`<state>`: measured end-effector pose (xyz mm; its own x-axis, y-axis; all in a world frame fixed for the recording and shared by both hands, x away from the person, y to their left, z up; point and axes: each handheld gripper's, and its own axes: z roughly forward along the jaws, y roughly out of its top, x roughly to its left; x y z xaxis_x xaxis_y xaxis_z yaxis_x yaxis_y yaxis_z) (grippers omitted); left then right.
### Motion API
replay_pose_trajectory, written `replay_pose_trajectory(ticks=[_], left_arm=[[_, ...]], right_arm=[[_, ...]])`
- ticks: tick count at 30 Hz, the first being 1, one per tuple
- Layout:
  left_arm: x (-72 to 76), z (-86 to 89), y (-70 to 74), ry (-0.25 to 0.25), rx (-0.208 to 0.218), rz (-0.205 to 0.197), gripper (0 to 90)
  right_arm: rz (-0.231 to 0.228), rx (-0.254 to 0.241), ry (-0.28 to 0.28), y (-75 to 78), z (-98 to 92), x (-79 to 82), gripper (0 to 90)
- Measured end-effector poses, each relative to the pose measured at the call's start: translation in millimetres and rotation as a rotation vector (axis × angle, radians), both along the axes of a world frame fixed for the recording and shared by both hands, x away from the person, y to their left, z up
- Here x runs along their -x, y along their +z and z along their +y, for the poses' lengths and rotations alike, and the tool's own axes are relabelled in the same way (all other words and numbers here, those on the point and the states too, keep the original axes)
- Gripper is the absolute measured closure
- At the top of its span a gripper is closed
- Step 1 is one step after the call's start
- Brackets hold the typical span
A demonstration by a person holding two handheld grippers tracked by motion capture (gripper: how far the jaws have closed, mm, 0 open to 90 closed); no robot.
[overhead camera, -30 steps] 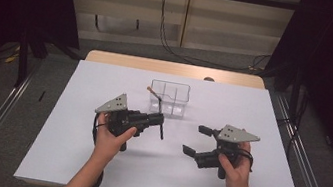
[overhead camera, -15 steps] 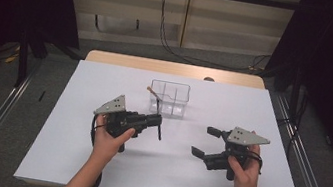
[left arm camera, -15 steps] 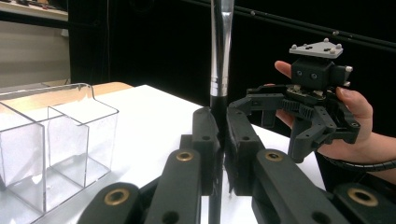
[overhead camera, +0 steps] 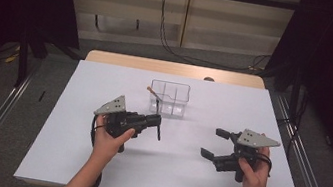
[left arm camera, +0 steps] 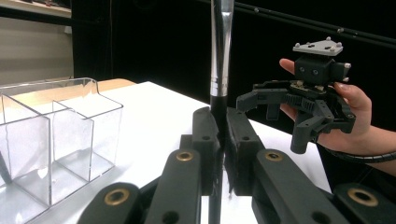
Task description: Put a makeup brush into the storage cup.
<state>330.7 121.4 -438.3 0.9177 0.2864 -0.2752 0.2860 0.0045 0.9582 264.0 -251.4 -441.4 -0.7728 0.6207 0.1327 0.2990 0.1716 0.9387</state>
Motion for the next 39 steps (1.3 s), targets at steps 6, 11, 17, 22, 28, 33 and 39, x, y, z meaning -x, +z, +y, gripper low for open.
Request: replay_pose_trajectory(ticks=[6, 11, 17, 22, 28, 33, 39], left_arm=[[-0.7, 0.1, 0.4, 0.004, -0.002, -0.002, 83.7], [-1.4, 1.0, 0.0, 0.009, -0.005, -0.002, 83.8], [-2.0, 1.7, 0.4, 0.012, -0.008, -0.006, 83.8], [-1.5, 1.9, 1.0, 0.014, -0.006, -0.005, 83.8], [-1.9, 0.9, 1.2, 0.014, -0.005, -0.007, 83.8], [-2.1, 0.8, 0.9, 0.013, -0.013, -0.008, 83.8], [-1.7, 1.2, 1.9, 0.017, -0.012, -0.011, 83.8]], right_arm=[[-0.003, -0.005, -0.013, -1.6, -8.3, 0.4, 7.5], [0.0, -0.014, -0.022, -5.4, -13.0, 0.6, 7.5], [0.002, -0.019, -0.027, -7.3, -18.9, 4.1, 7.5], [-0.004, -0.026, -0.038, -7.3, -23.9, 6.5, 7.5], [0.0, -0.032, -0.045, -8.5, -30.0, 10.5, 7.5], [0.006, -0.033, -0.05, -11.1, -33.8, 12.9, 7.5], [0.006, -0.02, -0.045, -14.0, -39.4, 14.3, 7.6]])
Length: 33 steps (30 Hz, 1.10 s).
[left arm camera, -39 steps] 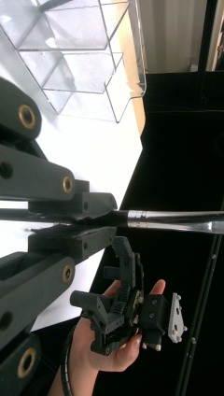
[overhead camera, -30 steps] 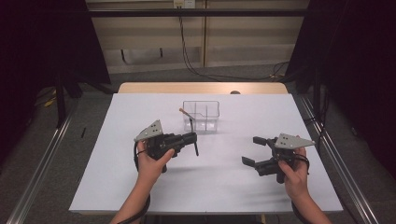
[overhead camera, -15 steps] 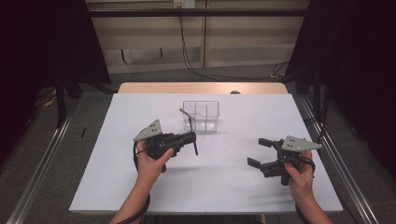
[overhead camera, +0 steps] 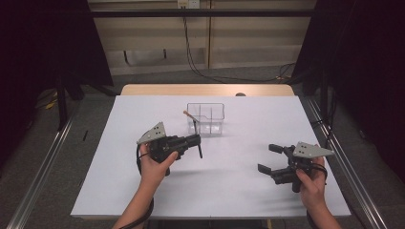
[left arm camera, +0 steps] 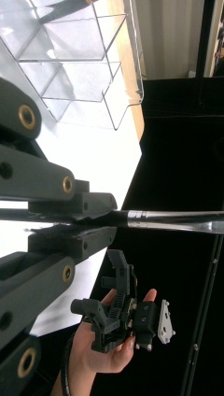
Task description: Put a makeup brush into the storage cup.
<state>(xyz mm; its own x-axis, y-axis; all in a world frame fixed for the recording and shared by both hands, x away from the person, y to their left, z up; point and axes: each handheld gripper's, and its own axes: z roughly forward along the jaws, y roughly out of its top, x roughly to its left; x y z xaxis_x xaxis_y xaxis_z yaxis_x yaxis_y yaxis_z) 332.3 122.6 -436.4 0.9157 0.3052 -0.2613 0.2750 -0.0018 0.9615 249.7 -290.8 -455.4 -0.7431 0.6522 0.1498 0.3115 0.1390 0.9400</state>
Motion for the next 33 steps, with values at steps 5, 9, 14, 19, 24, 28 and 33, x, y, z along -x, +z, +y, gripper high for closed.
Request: replay_pose_trajectory(ticks=[5, 9, 14, 19, 24, 28, 33], left_arm=[[0.0, 1.1, 0.7, 0.003, -0.005, -0.002, 83.8], [0.1, 2.0, 0.3, 0.006, -0.002, 0.0, 83.8], [0.1, 1.1, -0.3, 0.003, -0.004, 0.002, 83.8], [-0.8, -1.1, 0.4, -0.005, -0.002, 0.002, 83.8], [-2.8, -3.1, 0.7, -0.007, 0.0, 0.001, 83.8], [-3.7, -4.3, 1.2, -0.008, 0.0, 0.003, 83.8], [-8.0, -5.0, 2.1, -0.003, 0.001, 0.005, 83.8]], right_arm=[[0.005, -0.001, 0.002, -3.3, -4.6, -0.7, 7.6], [0.009, -0.006, -0.007, -4.3, -6.4, -0.7, 8.0], [0.006, 0.004, -0.005, -2.2, -6.5, 1.9, 8.0], [0.002, 0.014, -0.014, -1.0, -10.5, 5.7, 8.0], [0.001, 0.025, -0.021, -2.2, -14.3, 8.7, 8.0], [0.0, 0.029, -0.023, -2.1, -15.7, 10.7, 8.1], [0.001, 0.021, -0.026, -1.8, -18.2, 13.1, 8.2]])
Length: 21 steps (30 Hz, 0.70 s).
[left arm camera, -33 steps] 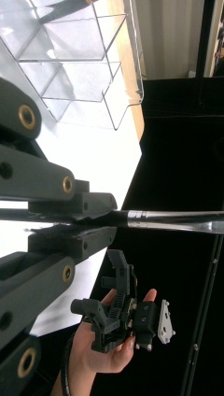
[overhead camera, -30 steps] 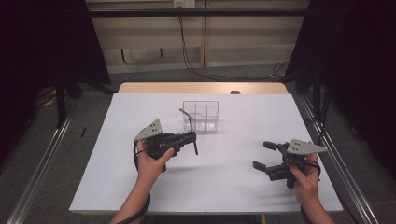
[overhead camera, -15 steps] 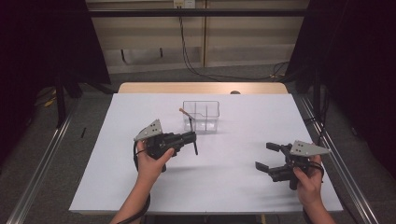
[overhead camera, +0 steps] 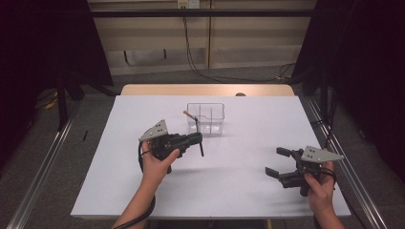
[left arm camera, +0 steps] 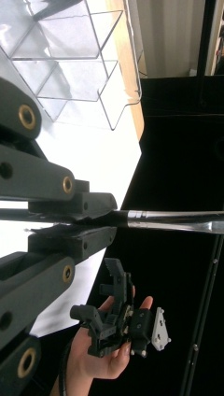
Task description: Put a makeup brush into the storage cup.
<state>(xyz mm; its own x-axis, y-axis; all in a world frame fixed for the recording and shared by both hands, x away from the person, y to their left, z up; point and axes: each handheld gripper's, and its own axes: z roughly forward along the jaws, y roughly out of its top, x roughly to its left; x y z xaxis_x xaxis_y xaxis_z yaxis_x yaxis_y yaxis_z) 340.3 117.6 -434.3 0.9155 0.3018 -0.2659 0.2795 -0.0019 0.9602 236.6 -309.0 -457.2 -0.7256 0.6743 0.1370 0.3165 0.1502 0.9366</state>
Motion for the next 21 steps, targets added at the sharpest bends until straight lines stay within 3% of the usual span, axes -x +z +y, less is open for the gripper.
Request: replay_pose_trajectory(ticks=[21], left_arm=[[-23.3, 3.2, 20.9, 0.038, -0.008, -0.025, 83.7]], right_arm=[[0.002, 0.009, 0.009, -2.1, 1.1, 1.5, 8.4]])
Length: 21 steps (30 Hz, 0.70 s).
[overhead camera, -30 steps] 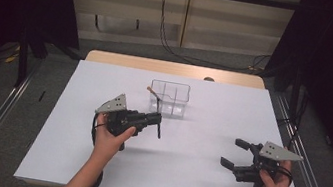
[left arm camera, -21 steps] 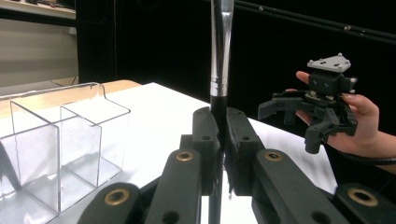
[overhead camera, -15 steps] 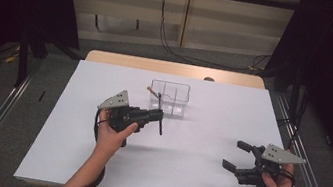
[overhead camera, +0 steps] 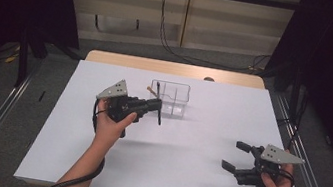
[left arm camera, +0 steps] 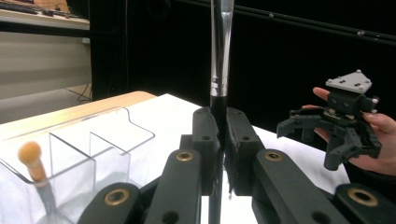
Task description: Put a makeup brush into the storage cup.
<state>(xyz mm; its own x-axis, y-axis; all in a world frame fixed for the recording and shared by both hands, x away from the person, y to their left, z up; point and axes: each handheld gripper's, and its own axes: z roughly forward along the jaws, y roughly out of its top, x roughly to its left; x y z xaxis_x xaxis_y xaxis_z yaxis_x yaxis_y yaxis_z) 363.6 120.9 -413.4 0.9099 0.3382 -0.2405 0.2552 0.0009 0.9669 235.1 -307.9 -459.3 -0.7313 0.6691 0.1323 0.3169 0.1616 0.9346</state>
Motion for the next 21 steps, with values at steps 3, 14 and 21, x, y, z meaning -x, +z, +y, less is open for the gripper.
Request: replay_pose_trajectory(ticks=[3, 14, 21], left_arm=[[-2.4, -0.5, 0.9, 0.002, 0.004, -0.003, 83.7], [-11.6, -0.6, 4.5, 0.023, 0.002, -0.009, 83.7], [-18.6, -1.9, 9.6, 0.029, -0.003, -0.013, 83.7]], right_arm=[[0.001, 0.001, 0.001, -0.5, -0.2, -0.1, 8.4], [0.006, 0.002, -0.005, -1.6, -1.8, 0.2, 8.4], [0.002, 0.004, -0.003, -1.4, -1.4, -0.1, 8.4]])
